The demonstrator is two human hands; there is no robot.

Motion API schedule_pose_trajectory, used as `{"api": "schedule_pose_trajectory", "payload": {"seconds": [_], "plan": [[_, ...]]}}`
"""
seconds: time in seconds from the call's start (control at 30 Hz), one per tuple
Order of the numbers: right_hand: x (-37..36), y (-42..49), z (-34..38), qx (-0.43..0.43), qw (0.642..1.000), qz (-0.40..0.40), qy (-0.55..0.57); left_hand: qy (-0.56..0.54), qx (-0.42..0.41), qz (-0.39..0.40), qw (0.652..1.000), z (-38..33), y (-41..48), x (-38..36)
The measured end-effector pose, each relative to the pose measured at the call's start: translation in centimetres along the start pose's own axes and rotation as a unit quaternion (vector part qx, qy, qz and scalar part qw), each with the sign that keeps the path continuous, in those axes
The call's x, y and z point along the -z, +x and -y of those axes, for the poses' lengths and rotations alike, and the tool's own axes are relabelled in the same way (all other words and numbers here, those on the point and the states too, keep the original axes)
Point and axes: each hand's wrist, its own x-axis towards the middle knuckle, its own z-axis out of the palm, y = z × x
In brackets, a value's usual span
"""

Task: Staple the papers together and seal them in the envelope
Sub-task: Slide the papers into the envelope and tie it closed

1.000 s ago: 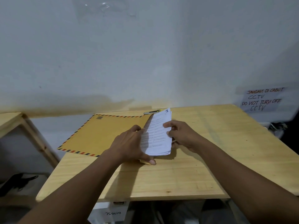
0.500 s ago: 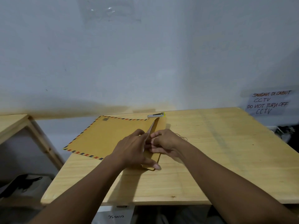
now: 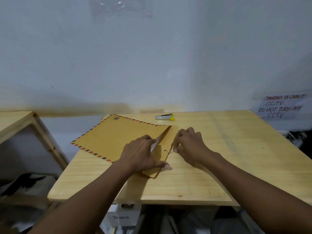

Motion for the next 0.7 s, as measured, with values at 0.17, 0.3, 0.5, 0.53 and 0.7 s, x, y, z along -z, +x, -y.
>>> {"api": "schedule_pose_trajectory", "payload": {"seconds": [0.17, 0.3, 0.5, 0.53, 0.7], "plan": [[0.5, -1.1, 0.4, 0.040, 0.998, 0.045, 0.004, 0.014, -0.004, 0.031, 0.999, -0.2, -1.3, -0.9], [1.5, -1.2, -0.3, 0.013, 0.994, 0.047, 0.101, -0.001, -0.004, 0.023, 1.000, -0.5, -1.7, -0.4], [1.1, -1.7, 0.7, 0.052, 0.996, 0.024, 0.067, -0.112, 0.042, 0.008, 0.993, 0.7, -2.0, -0.1], [0.9, -1.7, 1.0, 0.058, 0.997, 0.014, 0.058, -0.147, 0.043, 0.014, 0.988, 1.0, -2.1, 0.1], [0.2, -1.7, 2.5, 0.082, 0.991, -0.058, 0.085, -0.265, 0.035, 0.071, 0.961, 2.7, -3.1, 1.2]]}}
